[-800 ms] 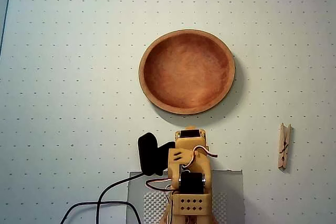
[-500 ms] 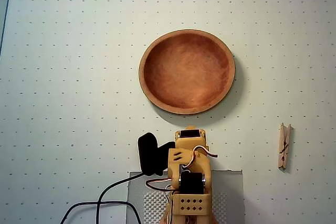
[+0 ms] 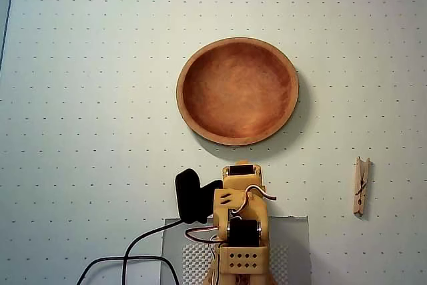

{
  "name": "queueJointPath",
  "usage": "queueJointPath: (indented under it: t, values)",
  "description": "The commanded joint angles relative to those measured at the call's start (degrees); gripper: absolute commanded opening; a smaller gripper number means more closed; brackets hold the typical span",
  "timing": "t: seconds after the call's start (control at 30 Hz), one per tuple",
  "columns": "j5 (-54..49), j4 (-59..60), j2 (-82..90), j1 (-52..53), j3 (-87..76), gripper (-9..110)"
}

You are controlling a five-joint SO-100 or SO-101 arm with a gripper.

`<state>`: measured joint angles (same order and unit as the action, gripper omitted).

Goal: Grasp a clothespin and put it in the bowl.

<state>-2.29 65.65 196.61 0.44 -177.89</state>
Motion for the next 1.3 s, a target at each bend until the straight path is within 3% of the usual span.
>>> queueJointPath:
  t: [0.0, 0.4, 0.83, 1.03, 1.27]
  values:
    - [-0.09, -0.88, 0.53, -0.18, 1.23, -3]
    - [-2.11, -0.53, 0.35, -0.09, 24.17, -3]
    - [-25.58, 0.53, -24.79, 0.62, 54.40, -3]
    - [-37.44, 15.29, -42.10, 0.79, 68.99, -3]
    - [-49.13, 24.70, -54.67, 7.29, 78.13, -3]
